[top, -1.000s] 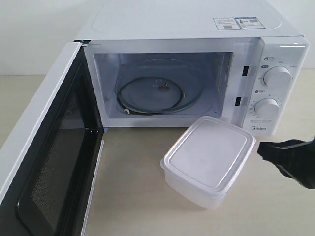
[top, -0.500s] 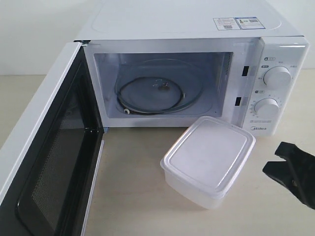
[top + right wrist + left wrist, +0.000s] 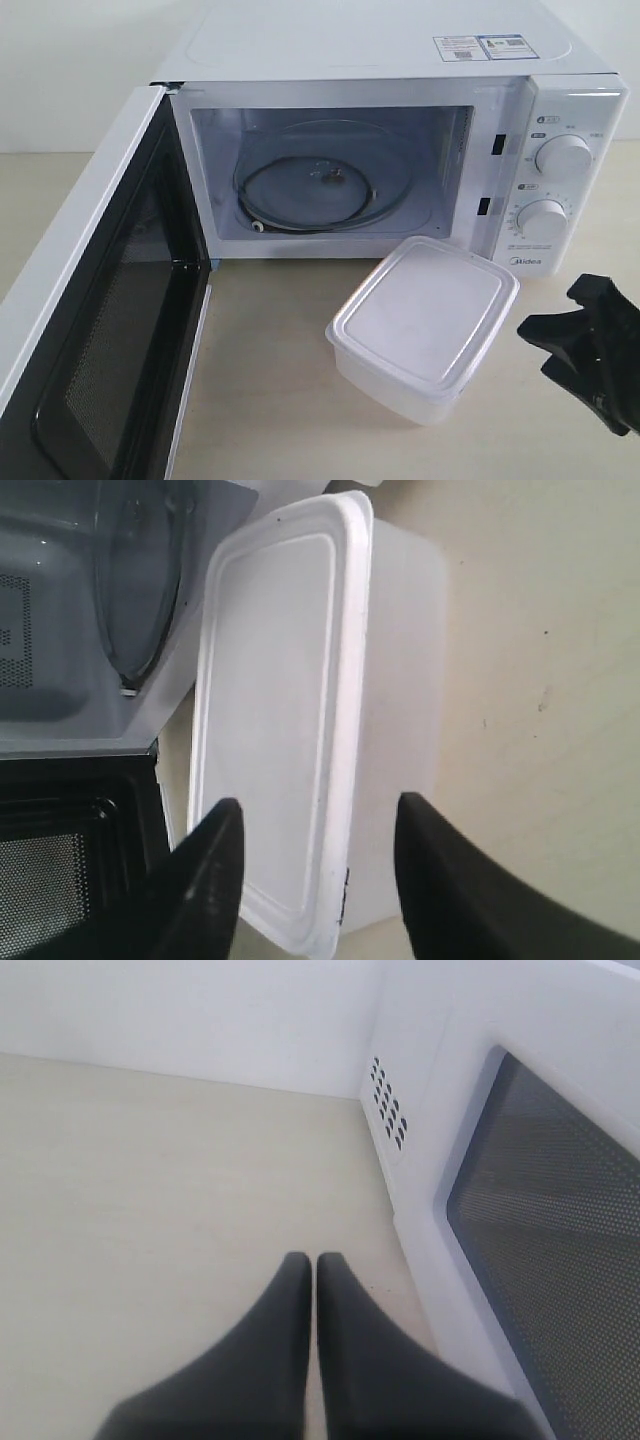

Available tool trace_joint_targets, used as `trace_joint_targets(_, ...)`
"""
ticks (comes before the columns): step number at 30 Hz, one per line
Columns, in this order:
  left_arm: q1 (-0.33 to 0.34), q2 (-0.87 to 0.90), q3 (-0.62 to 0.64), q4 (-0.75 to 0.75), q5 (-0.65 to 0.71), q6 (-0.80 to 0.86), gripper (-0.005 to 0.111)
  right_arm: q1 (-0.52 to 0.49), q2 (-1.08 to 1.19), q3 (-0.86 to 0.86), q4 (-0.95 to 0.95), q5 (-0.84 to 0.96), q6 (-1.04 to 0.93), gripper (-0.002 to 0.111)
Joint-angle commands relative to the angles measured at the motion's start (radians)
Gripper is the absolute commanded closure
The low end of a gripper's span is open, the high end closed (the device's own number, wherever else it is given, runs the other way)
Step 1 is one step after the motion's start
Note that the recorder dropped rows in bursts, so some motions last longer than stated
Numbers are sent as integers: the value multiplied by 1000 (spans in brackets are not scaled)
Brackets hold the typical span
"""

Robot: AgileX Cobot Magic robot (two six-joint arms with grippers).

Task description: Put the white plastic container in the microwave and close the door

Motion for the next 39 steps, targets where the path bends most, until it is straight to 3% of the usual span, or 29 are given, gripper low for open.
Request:
trace_joint_targets(1,2,-3,3,1,-1,0,102,-1,39,-21,-5,26,6,62)
trace_joint_targets(12,2,-3,3,1,-1,0,102,-1,412,-175,-2,-144,-61,62)
trace_joint_targets(33,2,-3,3,1,-1,0,102,-1,444,-213,-72,-132,-102,63)
trace_joint_targets(36,2,-3,3,1,-1,0,102,-1,444,-213,-72,-132,-102,71)
trace_joint_targets(39,2,-3,3,1,-1,0,102,-1,444,-213,-74,-132,-102,88)
